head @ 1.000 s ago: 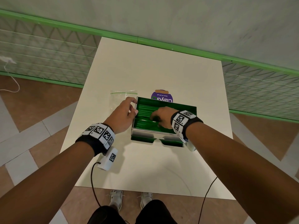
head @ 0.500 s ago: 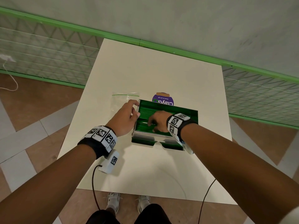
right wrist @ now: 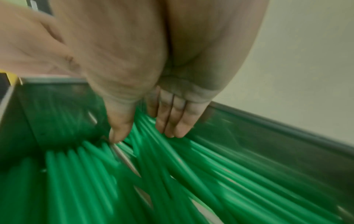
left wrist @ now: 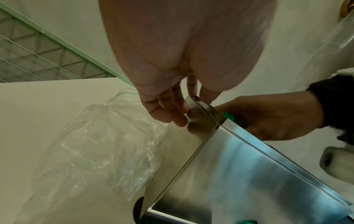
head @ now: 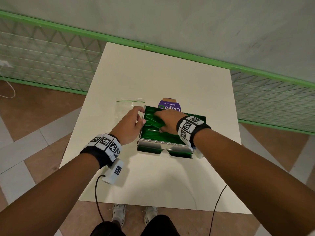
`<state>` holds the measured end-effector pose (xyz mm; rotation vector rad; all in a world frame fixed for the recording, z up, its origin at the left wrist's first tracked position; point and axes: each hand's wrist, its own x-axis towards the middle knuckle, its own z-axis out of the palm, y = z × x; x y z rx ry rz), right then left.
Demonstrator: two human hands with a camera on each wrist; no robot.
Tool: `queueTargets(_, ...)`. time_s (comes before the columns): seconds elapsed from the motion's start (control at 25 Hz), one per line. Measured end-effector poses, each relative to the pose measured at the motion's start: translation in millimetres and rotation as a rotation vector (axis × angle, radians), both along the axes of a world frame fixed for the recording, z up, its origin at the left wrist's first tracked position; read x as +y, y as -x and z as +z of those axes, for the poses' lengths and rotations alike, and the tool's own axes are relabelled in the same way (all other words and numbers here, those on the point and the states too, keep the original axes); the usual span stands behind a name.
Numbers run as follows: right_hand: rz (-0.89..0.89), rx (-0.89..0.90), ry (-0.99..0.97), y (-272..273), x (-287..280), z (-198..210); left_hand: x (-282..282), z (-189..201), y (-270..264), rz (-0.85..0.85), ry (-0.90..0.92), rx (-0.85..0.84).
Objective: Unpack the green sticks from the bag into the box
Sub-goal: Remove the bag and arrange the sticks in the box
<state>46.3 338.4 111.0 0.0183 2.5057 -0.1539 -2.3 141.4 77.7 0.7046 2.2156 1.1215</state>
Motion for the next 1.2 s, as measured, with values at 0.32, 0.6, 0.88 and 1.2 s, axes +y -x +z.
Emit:
queueTargets(0.32,0.01,-0.066,-0.058,-30,34,14,0,-1,-2,0.005,0.001,0.023)
queueTargets(0.6,0.1,-0.054,-0.126,-24,17,-7,0,-2,-2,0.004,0.001,0.024)
queueTargets(0.88,0.135,-0.129,-0.258,-17,19,-7,-1,-4,-1,0.006,-0.007,0.015)
queueTargets(1.2,0.181,-0.132,-0.242,-10,8,-1,-2,-4,-1,0.008,-0.015,-0.006)
